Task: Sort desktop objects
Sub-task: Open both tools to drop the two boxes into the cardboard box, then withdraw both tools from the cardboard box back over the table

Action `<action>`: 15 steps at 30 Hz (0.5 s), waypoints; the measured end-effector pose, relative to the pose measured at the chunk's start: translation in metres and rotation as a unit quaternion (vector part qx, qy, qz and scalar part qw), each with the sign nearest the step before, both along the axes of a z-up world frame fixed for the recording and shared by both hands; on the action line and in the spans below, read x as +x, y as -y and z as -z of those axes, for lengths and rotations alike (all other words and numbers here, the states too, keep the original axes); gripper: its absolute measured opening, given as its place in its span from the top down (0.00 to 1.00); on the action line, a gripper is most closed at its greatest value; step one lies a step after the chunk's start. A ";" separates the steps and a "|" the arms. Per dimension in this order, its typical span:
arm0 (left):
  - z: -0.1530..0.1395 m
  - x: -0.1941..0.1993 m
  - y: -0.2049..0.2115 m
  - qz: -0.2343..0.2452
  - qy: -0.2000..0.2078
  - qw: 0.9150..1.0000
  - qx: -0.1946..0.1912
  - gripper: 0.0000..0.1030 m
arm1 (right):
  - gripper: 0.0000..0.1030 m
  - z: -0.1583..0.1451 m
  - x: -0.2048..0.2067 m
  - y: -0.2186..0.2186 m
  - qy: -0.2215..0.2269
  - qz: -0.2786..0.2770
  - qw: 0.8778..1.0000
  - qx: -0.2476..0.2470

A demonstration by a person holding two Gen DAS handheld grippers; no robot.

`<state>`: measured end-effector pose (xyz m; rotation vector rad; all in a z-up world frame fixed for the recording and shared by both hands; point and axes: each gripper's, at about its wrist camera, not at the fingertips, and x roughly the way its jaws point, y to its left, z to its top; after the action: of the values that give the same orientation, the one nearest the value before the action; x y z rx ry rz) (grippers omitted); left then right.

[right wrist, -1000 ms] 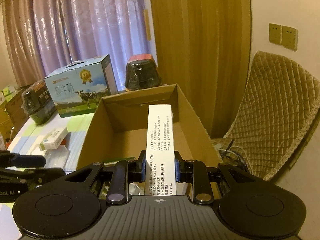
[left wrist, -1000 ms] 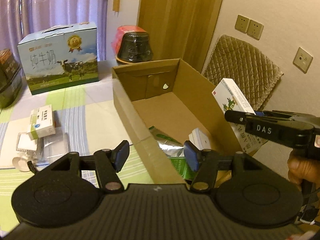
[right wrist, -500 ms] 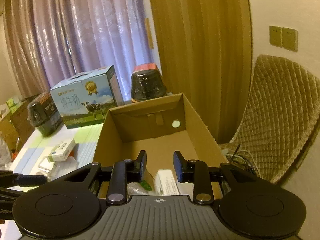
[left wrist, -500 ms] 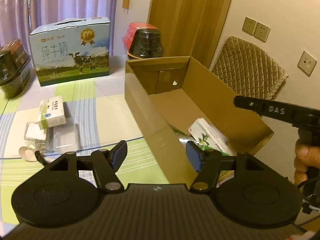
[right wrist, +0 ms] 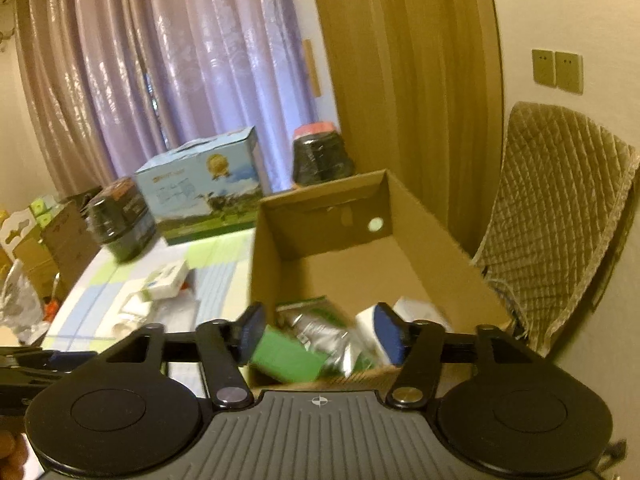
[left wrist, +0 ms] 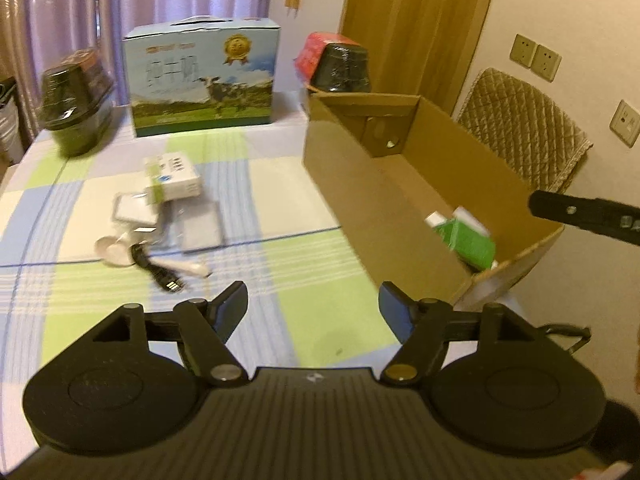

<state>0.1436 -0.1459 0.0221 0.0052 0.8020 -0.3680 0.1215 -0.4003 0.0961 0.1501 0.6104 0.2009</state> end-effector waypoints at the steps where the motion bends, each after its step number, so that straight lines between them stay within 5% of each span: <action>1: 0.001 -0.003 -0.005 -0.003 -0.003 1.000 0.000 0.34 | 0.33 -0.001 -0.006 -0.007 -0.002 -0.006 1.000 -0.002; 10: 0.006 -0.036 -0.057 -0.035 -0.013 0.999 -0.001 0.29 | 0.09 0.010 -0.043 -0.056 -0.030 -0.048 0.998 0.004; 15: 0.012 -0.051 -0.088 -0.060 -0.020 0.998 0.008 0.23 | 0.06 0.026 -0.054 -0.083 -0.056 -0.077 0.995 0.006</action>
<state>0.0928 -0.0576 0.0103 -0.0364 0.8411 -0.2486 0.0671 -0.3173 0.0697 0.1262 0.7337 0.3470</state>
